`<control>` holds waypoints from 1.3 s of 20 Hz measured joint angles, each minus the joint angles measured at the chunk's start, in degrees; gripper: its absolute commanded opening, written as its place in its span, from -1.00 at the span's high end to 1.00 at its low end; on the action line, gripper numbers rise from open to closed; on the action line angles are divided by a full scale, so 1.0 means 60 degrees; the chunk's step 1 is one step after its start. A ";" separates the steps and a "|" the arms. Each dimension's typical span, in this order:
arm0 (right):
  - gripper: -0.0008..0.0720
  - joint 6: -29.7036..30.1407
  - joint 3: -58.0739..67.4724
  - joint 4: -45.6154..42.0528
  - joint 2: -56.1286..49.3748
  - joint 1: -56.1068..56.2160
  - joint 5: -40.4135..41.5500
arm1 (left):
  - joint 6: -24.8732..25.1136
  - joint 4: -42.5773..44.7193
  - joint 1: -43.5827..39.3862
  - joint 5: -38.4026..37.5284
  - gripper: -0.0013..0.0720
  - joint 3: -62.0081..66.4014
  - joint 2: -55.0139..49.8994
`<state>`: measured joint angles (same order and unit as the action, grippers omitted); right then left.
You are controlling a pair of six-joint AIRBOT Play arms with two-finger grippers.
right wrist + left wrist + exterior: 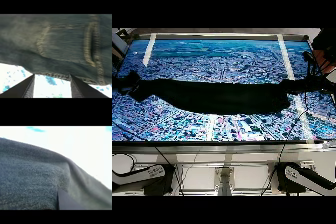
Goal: Fold the clothes and pants, and hang the long-sleeved shirts on hangers.
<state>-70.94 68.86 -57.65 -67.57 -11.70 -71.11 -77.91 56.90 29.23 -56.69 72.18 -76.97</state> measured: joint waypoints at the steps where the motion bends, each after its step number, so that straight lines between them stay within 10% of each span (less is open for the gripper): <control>1: -0.35 0.0000 -0.0004 0.0106 0.0000 0.0000 -0.0011 | -0.0127 0.0754 0.0080 -0.0572 0.91 0.0204 0.0226; 7: -0.35 0.0036 0.0000 0.0393 0.0000 0.0000 -0.0182 | -0.0368 0.2852 -0.1217 -0.2619 0.91 0.0892 0.0499; 17: -0.36 0.0186 -0.0004 0.0452 0.0000 0.0000 -0.0525 | -0.0189 0.5293 -0.9635 -0.5118 0.90 0.4218 -0.3297; 22: -0.36 0.0204 0.0000 0.0455 0.0000 0.0000 -0.0882 | -0.0648 0.5268 -1.1639 -0.5588 0.89 0.4579 -0.5548; 26: -0.90 0.0222 -0.0004 0.0470 0.0000 0.0000 -0.0987 | -0.0849 0.3945 -1.2080 -0.5180 -0.23 0.4648 -0.5978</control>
<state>-69.60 68.84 -54.83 -67.57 -11.70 -77.03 -83.00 80.58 -43.24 -87.77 100.07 -112.84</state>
